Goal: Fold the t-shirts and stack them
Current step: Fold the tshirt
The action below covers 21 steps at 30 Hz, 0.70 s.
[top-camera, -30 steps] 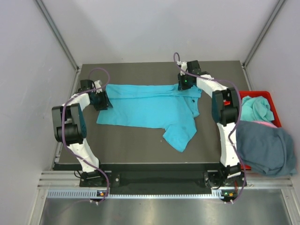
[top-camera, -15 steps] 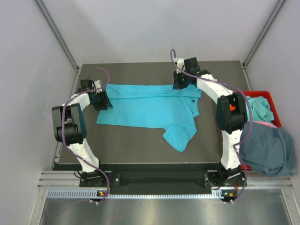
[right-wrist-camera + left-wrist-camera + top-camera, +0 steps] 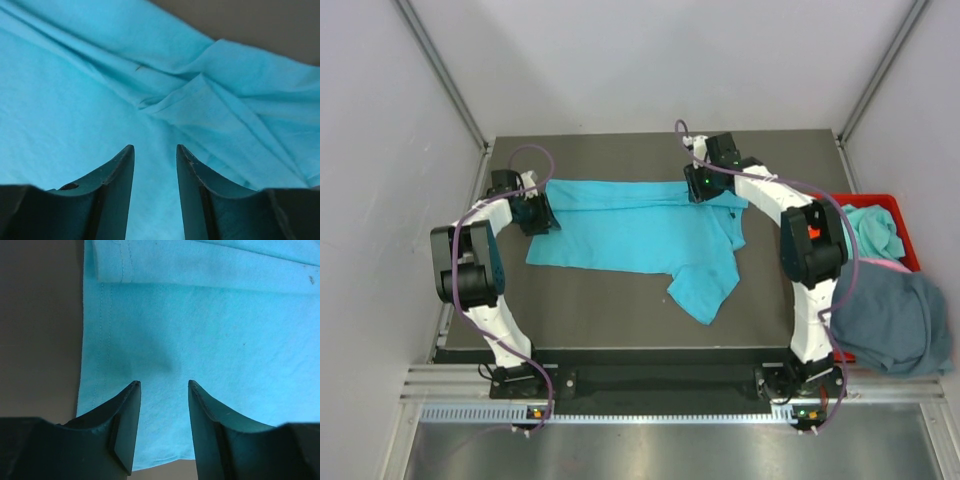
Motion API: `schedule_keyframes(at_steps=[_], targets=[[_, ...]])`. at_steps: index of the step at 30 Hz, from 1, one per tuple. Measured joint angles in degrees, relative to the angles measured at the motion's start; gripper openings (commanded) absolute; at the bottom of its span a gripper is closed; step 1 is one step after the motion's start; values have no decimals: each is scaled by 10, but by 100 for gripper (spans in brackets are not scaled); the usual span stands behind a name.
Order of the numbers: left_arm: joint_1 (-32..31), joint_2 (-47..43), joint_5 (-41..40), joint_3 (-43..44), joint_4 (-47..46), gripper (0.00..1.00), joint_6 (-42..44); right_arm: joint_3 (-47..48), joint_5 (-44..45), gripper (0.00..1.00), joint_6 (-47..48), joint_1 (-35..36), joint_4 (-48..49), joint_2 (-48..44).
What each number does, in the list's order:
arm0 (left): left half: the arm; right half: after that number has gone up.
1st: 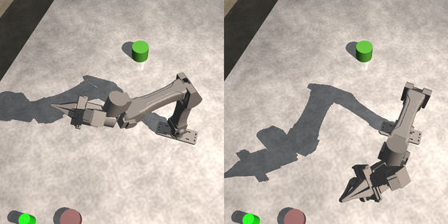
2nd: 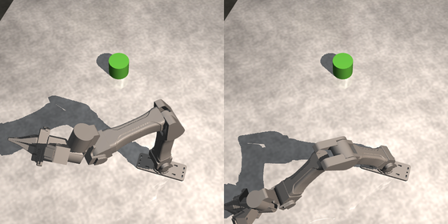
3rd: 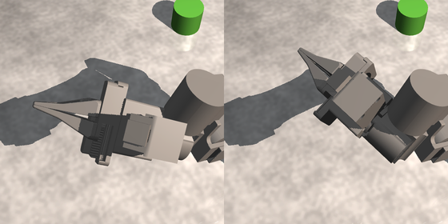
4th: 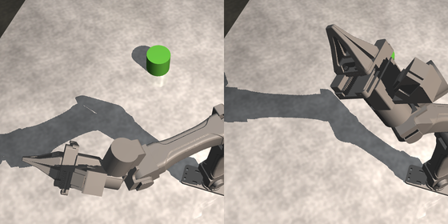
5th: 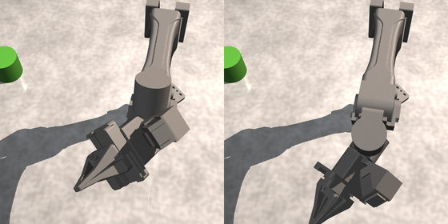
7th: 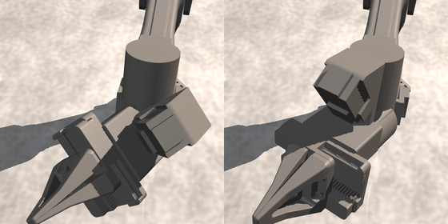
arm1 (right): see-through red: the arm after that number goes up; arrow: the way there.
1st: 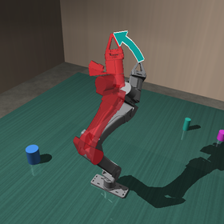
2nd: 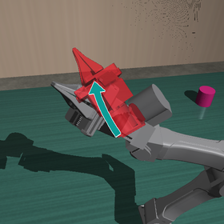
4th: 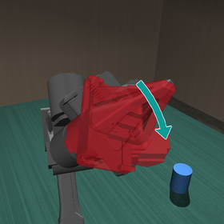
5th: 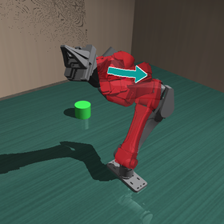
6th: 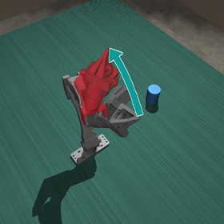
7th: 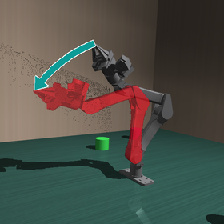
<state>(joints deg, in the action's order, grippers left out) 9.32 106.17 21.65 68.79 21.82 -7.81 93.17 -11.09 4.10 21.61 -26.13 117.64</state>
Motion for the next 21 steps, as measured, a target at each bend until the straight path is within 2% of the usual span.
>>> schedule_keyframes(at_steps=[9, 15, 16, 19, 20, 21], targets=[[0, 0, -1, 0, 0, 48, 0, 106, 50, 40, 9, -13, 7, 96], [0, 0, -3, 0, 0, 48, 2, 131, 64, 40, 9, -20, 1, 138], [0, 0, -3, 0, 0, 48, 2, 131, 65, 38, 9, -21, 0, 139], [1, 0, -3, 0, 0, 48, 2, 131, 66, 17, 12, -23, 0, 139], [1, 0, -2, 0, 0, 48, 2, 131, 66, 6, 13, -24, 0, 139], [1, 0, -2, 0, 0, 48, 2, 131, 67, 2, 12, -24, 0, 139]])
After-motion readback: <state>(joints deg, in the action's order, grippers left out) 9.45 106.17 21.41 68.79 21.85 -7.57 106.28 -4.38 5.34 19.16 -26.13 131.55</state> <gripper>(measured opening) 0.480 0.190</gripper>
